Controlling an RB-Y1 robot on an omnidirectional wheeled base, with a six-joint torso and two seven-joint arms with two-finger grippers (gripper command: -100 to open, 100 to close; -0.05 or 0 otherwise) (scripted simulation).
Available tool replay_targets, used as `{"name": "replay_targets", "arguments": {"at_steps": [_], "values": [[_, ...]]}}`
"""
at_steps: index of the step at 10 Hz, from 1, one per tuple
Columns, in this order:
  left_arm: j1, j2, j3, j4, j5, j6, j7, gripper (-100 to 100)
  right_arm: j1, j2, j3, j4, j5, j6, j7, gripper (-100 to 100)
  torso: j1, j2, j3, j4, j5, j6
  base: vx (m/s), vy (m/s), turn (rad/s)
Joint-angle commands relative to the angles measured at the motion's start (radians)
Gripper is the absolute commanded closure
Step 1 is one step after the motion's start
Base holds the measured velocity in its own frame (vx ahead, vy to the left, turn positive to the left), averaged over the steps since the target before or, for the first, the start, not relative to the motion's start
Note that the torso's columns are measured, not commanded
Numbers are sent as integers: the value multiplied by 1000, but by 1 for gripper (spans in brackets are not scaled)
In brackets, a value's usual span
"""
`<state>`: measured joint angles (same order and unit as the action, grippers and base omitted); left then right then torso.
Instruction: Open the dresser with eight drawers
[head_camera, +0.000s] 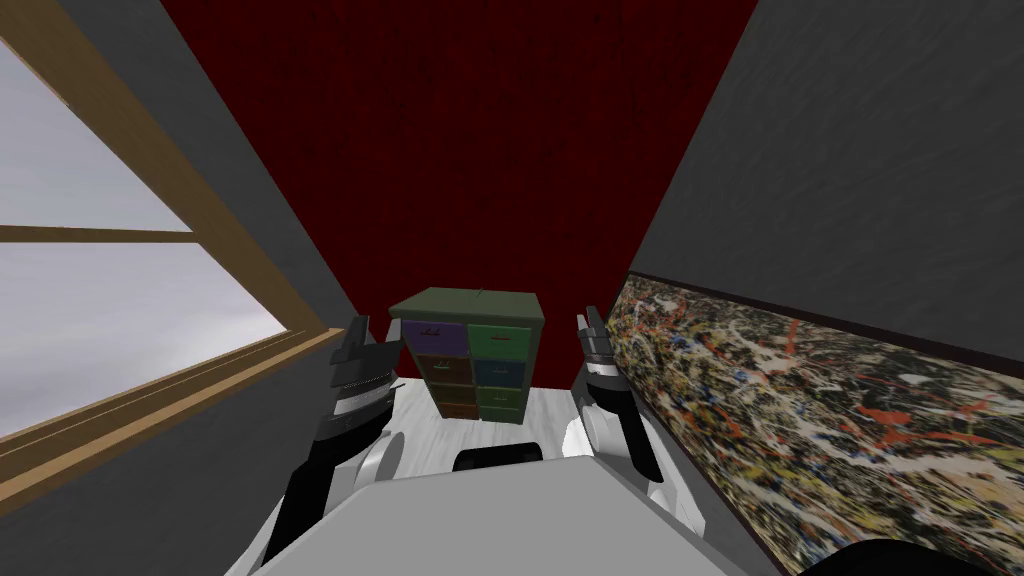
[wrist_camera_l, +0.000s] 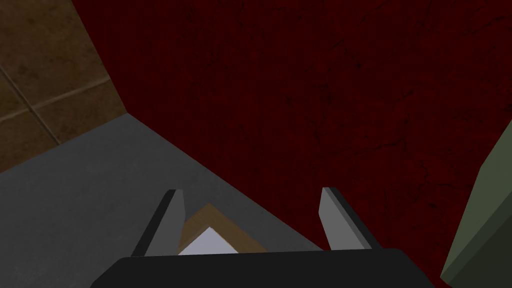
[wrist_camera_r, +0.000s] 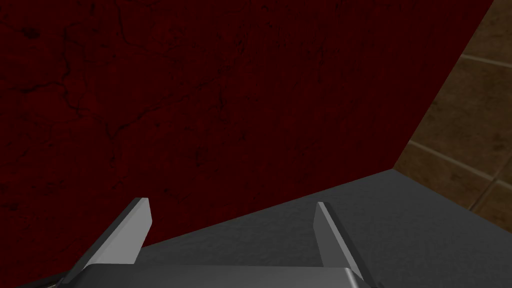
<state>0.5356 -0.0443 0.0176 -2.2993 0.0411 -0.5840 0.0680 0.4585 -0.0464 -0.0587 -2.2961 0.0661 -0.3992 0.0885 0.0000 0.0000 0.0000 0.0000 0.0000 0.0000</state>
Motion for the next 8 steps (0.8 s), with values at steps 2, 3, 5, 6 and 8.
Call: {"name": "replay_targets", "arguments": {"at_steps": [2,3,5,6,8], "values": [[0,0,0,0,0,0,0,0,0,0,0,0,0,0,0,0,0,104,-209,105,0,0,0,0,0],[0,0,0,0,0,0,0,0,0,0,0,0,0,0,0,0,0,175,-351,176,0,0,0,0,0],[0,0,0,0,0,0,0,0,0,0,0,0,0,0,0,0,0,322,-644,322,0,0,0,0,0],[0,0,0,0,0,0,0,0,0,0,0,0,0,0,0,0,0,396,-792,396,0,0,0,0,0],[0,0,0,0,0,0,0,0,0,0,0,0,0,0,0,0,0,544,-1087,544,0,0,0,0,0]]}}
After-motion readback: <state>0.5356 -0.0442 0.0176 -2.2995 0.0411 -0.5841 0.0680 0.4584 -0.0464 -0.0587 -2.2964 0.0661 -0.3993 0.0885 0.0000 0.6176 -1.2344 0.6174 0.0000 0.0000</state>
